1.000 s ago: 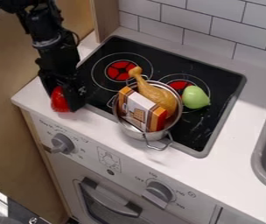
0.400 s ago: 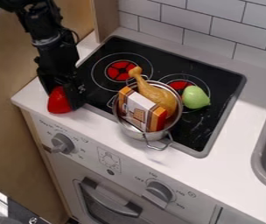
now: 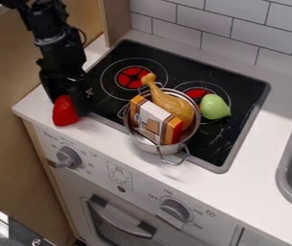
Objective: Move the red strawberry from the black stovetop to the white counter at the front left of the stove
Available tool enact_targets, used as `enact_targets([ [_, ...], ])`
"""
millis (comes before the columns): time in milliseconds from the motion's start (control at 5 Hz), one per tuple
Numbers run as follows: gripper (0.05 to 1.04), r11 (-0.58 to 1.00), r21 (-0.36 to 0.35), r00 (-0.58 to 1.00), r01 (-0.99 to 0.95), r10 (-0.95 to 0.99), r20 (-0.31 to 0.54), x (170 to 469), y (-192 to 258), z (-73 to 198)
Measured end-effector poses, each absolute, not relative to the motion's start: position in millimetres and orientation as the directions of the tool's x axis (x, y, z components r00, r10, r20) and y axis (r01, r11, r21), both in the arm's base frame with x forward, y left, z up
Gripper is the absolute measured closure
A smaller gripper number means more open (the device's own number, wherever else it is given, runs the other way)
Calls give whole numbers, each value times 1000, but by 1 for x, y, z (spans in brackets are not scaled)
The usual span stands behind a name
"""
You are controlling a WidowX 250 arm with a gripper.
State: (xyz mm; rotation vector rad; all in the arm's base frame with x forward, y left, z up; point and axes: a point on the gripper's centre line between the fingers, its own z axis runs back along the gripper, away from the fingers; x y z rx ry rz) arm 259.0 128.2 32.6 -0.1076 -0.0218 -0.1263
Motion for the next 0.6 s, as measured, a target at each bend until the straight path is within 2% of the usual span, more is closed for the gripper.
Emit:
enact_targets([
  [400, 85, 987, -111, 993, 117, -119, -9, 273, 127, 56],
  [600, 85, 992, -74, 994, 106, -108, -21, 281, 124, 76],
])
